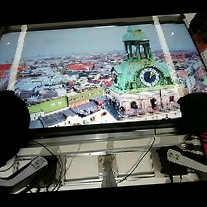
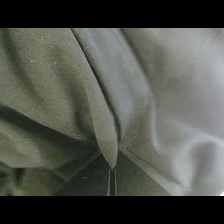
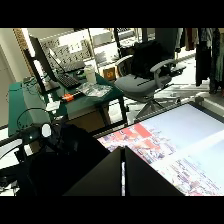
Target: Fold the clothes and pants, and hang the long-sleeved shirts on hangers.
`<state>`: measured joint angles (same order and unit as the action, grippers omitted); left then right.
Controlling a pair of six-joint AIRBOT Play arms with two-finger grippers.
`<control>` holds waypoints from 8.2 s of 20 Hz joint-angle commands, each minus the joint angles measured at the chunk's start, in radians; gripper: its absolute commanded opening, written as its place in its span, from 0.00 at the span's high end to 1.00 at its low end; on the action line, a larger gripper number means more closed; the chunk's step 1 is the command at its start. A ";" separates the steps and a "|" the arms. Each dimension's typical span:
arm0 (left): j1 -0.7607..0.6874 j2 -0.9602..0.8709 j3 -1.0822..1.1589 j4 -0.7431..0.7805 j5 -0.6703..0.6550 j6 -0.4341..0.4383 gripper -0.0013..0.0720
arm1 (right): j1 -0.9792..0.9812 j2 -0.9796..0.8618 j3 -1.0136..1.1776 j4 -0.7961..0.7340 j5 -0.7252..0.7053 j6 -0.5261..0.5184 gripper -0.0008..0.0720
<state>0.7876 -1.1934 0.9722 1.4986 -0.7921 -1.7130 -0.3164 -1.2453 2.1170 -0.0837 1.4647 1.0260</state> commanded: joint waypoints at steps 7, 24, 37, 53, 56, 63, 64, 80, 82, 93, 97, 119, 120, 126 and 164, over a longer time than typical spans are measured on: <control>-0.209 0.193 0.234 -1.329 0.039 0.592 0.98 | -0.001 0.001 0.001 0.000 0.000 0.000 0.96; -1.180 -0.141 1.073 -1.199 0.121 0.575 0.98 | -0.001 0.001 0.001 0.016 -0.074 0.012 0.96; -1.153 -0.373 0.979 -1.056 -0.062 0.575 0.28 | -0.001 0.000 -0.032 -0.410 -0.174 0.111 0.46; -1.028 -0.375 0.731 -0.452 -0.493 0.456 0.98 | -0.024 -0.305 -0.347 -0.697 0.022 0.287 0.97; -1.028 -0.375 0.611 -0.452 -0.481 0.454 0.98 | -0.073 -0.400 -0.480 -0.699 0.039 0.349 0.96; -1.027 -0.376 0.434 -0.451 -0.240 0.351 0.98 | -0.067 -0.509 -0.714 -0.728 -0.045 0.340 0.51; -1.025 -0.378 0.422 -0.451 -0.219 0.350 0.98 | -0.062 -0.517 -0.719 -0.753 -0.070 0.340 0.51; -1.017 -0.557 0.405 -0.506 -0.222 0.223 0.41 | 0.011 -0.584 -0.719 -0.711 -0.159 0.342 0.51; -1.016 -0.569 0.405 -0.563 -0.222 0.224 0.41 | 0.027 -0.584 -0.719 -0.711 -0.168 0.341 0.51; -1.017 -0.622 0.405 -0.595 -0.323 0.224 0.64 | 0.037 -0.583 -0.719 -0.708 -0.117 0.342 0.60; -1.017 -0.608 0.406 -0.618 -0.322 0.238 0.97 | 0.037 -0.583 -0.717 -0.687 -0.093 0.342 0.96; -1.091 -0.291 0.885 -0.541 0.303 0.315 0.98 | 0.055 -0.016 -0.396 -0.679 -0.175 0.520 0.97; -1.118 -0.338 0.924 -0.542 0.333 0.315 0.98 | 0.055 0.000 -0.396 -0.700 -0.173 0.541 0.97; -1.318 -0.606 1.036 -0.544 0.433 0.314 0.98 | 0.055 0.001 -0.399 -1.087 -0.138 0.662 0.97; -0.893 -0.584 0.494 -0.835 -0.200 0.338 0.98 | 0.043 -0.503 -0.412 -0.500 -0.186 0.340 0.44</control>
<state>-0.1326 -1.7710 1.5475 0.8696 -1.1023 -1.3968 -0.2775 -1.7466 1.7050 -0.5964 1.3491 1.3712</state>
